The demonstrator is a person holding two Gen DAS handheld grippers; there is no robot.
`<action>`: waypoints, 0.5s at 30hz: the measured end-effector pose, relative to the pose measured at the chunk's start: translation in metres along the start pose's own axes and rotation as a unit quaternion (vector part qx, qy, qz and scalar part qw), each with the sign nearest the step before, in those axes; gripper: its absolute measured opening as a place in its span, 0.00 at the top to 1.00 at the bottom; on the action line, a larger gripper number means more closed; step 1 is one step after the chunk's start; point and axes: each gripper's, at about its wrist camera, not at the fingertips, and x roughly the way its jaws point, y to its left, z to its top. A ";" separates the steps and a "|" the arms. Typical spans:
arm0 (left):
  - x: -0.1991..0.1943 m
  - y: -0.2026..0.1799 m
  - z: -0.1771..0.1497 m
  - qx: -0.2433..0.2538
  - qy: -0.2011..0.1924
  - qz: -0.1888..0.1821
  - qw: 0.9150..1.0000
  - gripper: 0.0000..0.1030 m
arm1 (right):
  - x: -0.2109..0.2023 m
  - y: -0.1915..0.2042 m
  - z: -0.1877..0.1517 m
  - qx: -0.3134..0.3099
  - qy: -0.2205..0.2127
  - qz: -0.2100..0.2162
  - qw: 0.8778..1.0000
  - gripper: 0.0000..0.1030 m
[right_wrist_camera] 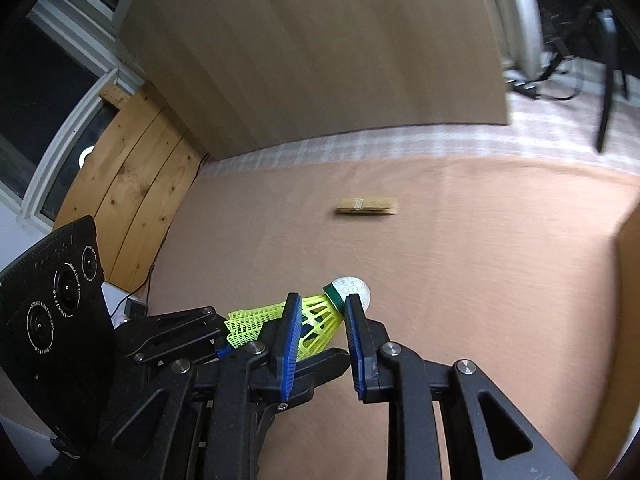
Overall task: Organize objects
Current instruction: 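Carry the shuttlecock with the right tool over the box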
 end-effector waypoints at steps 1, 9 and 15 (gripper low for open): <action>0.001 -0.009 0.002 0.005 -0.001 -0.004 1.000 0.75 | -0.008 -0.005 -0.002 0.001 -0.004 -0.004 1.000 0.80; 0.024 -0.101 0.017 0.051 0.003 -0.045 0.998 0.75 | -0.078 -0.063 -0.028 0.025 -0.039 -0.044 0.998 0.80; 0.045 -0.163 0.034 0.081 0.003 -0.061 0.995 0.75 | -0.120 -0.105 -0.040 0.040 -0.061 -0.079 0.994 0.79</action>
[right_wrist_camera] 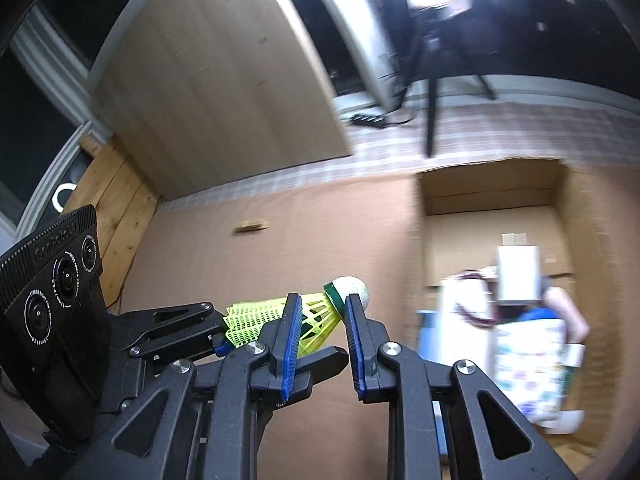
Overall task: Organize objects
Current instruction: 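Carry the shuttlecock with the right tool over the box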
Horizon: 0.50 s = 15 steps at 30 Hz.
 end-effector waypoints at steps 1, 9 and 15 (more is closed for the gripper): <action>0.004 -0.006 0.003 0.003 -0.001 0.001 1.000 0.75 | -0.005 -0.008 0.000 0.002 -0.003 -0.005 1.000 0.79; 0.041 -0.054 0.033 0.038 0.001 -0.002 0.999 0.75 | -0.038 -0.059 0.001 0.032 -0.027 -0.034 0.999 0.78; 0.056 -0.063 0.039 0.049 0.014 0.013 0.999 0.51 | -0.056 -0.083 0.004 0.062 -0.050 -0.047 0.996 0.61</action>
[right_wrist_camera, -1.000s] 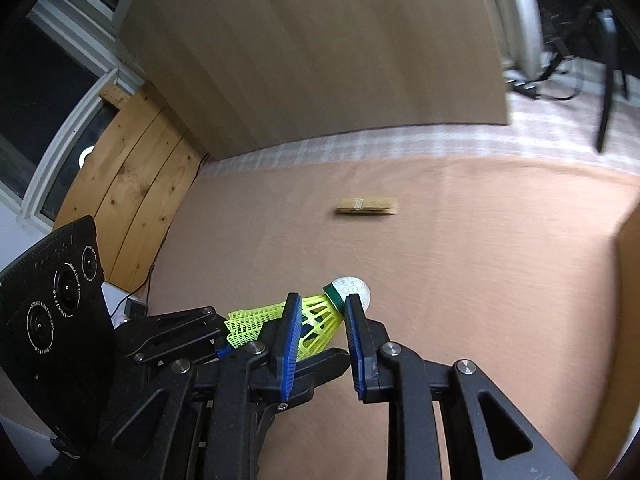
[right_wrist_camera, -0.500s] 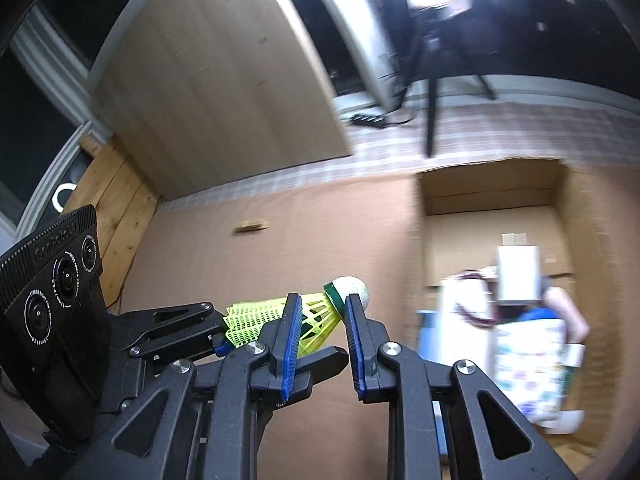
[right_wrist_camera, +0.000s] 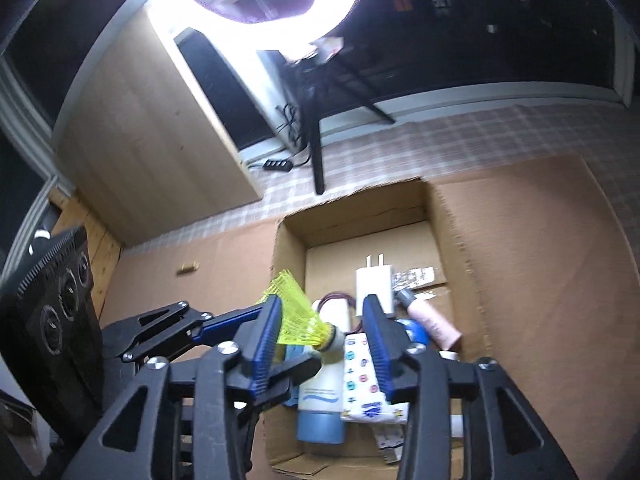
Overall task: Organize objects
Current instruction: 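Carry the shuttlecock with the right tool over the box, then open the right tool to drop the shuttlecock into the box, then move the right tool to the wooden clothespin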
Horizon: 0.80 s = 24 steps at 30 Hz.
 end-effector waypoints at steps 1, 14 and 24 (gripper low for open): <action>0.000 0.001 -0.001 -0.003 0.000 0.000 1.000 0.51 | 0.000 -0.001 0.000 0.000 0.000 -0.001 1.000 0.61; -0.035 0.037 -0.031 -0.042 -0.001 0.041 0.998 0.51 | 0.010 0.015 -0.001 -0.002 0.007 0.016 1.000 0.57; -0.112 0.086 -0.084 -0.105 -0.013 0.097 0.990 0.51 | 0.031 0.084 0.009 -0.064 0.010 0.029 0.997 0.57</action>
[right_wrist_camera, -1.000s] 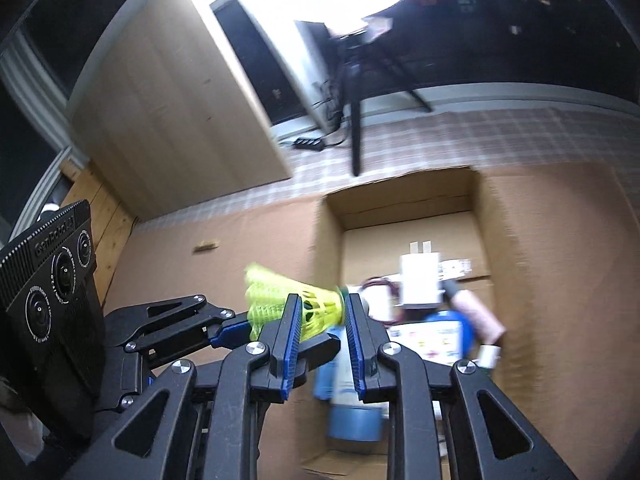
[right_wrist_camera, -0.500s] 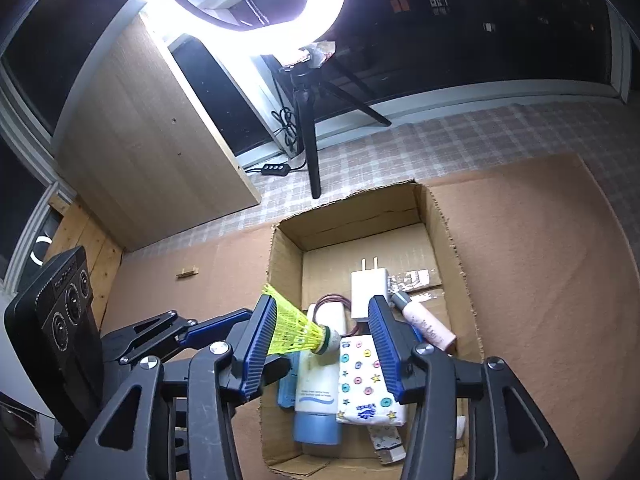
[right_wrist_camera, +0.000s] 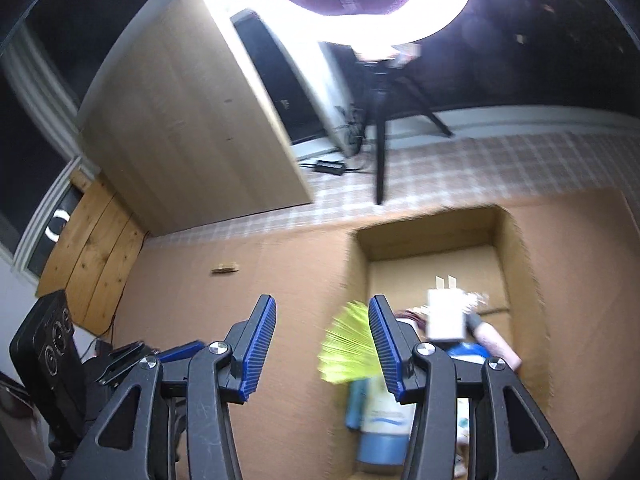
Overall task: Organize objects
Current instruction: 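Move the right tool to the wooden clothespin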
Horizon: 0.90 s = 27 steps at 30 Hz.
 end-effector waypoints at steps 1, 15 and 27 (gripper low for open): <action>-0.007 0.007 -0.006 -0.005 -0.001 0.008 1.000 0.51 | 0.005 0.008 0.002 -0.008 0.002 0.002 1.000 0.57; -0.132 0.125 -0.098 -0.105 -0.032 0.115 0.987 0.50 | 0.127 0.111 0.022 -0.088 0.061 0.057 0.993 0.57; -0.164 0.182 -0.160 -0.169 -0.029 0.139 0.975 0.49 | 0.241 0.143 0.037 -0.093 0.115 0.055 0.988 0.57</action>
